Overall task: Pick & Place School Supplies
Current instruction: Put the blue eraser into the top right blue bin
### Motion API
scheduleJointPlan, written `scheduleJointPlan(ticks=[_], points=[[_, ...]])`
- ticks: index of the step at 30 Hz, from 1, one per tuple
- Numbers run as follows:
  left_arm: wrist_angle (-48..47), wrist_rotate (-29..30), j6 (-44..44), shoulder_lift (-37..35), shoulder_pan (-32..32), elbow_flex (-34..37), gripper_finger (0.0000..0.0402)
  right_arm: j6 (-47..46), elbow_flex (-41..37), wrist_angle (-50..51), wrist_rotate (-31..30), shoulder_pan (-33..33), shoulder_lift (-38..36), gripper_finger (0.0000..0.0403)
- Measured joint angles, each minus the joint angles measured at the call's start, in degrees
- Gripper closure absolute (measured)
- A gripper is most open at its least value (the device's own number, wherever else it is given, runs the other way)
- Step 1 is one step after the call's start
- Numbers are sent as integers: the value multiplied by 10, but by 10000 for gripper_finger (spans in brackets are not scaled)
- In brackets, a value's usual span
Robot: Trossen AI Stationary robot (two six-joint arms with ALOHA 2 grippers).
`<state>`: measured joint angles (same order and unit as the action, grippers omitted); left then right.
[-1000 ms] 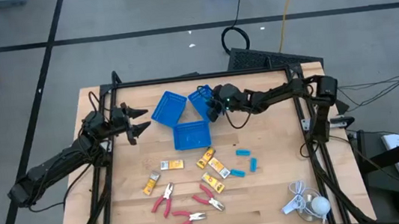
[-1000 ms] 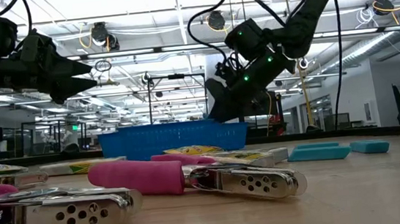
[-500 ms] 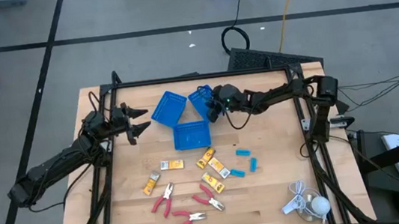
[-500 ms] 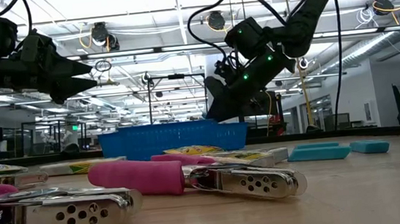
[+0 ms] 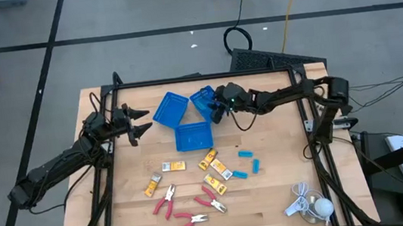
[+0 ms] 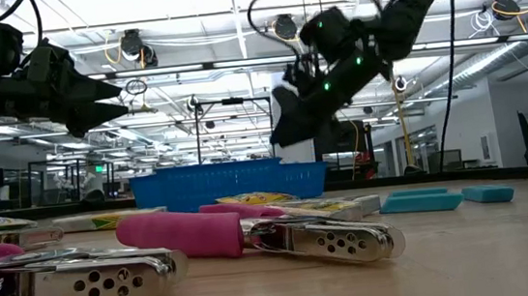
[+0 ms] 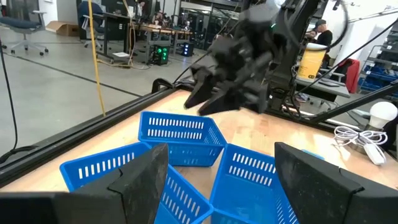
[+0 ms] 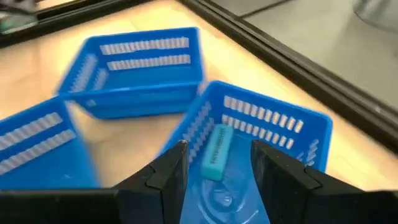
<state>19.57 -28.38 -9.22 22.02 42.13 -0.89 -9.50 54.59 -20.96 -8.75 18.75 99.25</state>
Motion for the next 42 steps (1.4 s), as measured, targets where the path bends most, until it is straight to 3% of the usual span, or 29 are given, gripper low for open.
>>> scheduleJointPlan(ticks=[6,11,22,25,29,33,42], points=[[0,0,0,0,0,0,107,59,-1,114,0,-59,-97,237],[0,0,0,0,0,0,107,53,-1,255,0,-127,-162,237],[0,0,0,0,0,0,107,-73,-1,490,1,-269,-185,238],[0,0,0,0,0,0,107,-127,-1,541,28,-297,-185,239],[0,0,0,0,0,0,108,-185,-3,553,69,-328,-185,242],[0,0,0,0,0,0,108,-210,-29,525,71,-358,-185,242],[0,0,0,0,0,0,108,-116,-134,456,44,-405,-185,243]])
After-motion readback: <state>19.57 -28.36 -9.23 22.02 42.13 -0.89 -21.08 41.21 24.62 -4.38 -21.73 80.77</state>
